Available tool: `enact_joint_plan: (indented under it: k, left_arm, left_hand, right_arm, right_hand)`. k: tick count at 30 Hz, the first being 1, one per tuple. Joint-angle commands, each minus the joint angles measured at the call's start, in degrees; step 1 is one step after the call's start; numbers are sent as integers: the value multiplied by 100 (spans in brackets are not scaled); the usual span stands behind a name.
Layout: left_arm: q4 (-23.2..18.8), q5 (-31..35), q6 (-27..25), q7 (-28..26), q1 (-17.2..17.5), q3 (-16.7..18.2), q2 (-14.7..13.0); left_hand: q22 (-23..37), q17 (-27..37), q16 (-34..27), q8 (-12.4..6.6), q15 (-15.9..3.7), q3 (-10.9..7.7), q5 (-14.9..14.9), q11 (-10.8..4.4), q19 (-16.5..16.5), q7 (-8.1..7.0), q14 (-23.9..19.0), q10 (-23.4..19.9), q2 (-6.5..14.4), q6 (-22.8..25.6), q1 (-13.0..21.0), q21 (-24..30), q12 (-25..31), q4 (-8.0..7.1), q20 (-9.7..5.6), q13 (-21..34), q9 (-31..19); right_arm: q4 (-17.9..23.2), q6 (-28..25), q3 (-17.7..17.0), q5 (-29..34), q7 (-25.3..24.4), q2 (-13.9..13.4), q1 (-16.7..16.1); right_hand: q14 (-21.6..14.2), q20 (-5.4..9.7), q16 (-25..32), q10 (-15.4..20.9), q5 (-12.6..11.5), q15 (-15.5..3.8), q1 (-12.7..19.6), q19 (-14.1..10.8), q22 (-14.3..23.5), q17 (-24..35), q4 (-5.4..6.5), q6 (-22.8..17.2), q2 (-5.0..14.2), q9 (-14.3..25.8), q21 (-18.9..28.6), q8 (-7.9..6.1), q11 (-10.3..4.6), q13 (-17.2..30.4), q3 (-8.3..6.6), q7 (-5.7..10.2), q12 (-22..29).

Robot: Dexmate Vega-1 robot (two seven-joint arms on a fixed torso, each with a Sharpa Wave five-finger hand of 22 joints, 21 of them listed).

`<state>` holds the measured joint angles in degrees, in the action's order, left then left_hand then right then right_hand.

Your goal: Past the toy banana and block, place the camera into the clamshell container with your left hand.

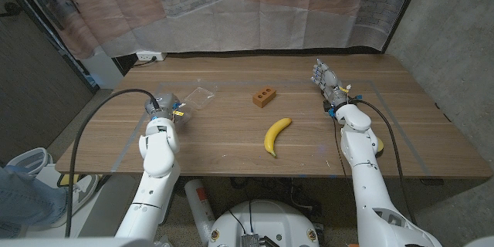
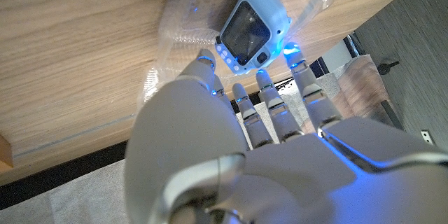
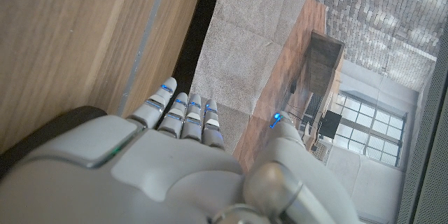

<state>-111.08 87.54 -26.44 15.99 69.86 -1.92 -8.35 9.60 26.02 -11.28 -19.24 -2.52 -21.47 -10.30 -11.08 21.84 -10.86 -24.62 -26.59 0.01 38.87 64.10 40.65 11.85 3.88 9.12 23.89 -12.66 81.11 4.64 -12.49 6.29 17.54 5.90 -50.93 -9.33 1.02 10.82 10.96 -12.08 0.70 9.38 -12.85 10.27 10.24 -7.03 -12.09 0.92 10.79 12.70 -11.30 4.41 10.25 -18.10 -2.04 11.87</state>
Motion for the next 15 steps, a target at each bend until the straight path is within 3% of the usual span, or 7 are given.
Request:
enact_joint_plan:
  k: [1, 15]
  left_arm:
    - [-179, 161, -59, 36, 34, -19, 48]
    - [-373, 354, -47, 70, -26, -69, 85]
  left_hand:
    - [20, -19, -52, -17, -441, -20, -33, -14, 31, 13, -94, -60, -2, 33, -41, -25, 24, -25, -38, 0, -16]
    - [25, -83, -73, 0, -464, -44, -40, -33, 44, -4, -155, -109, 24, 30, -68, -76, 26, -28, -38, -35, -3]
  right_arm:
    - [26, 4, 8, -45, 6, 1, -20]
    - [-66, 46, -26, -127, -5, 22, 44]
  right_hand:
    - [-58, 5, 17, 45, 12, 18, 17, -60, 8, 28, -1, -34, 55, 9, -7, -3, 3, 29, 22, -9, 34]
    - [-64, -4, 14, 42, 11, 20, 17, -64, 9, 28, 0, -37, 55, 9, -20, -2, -1, 29, 25, -10, 30]
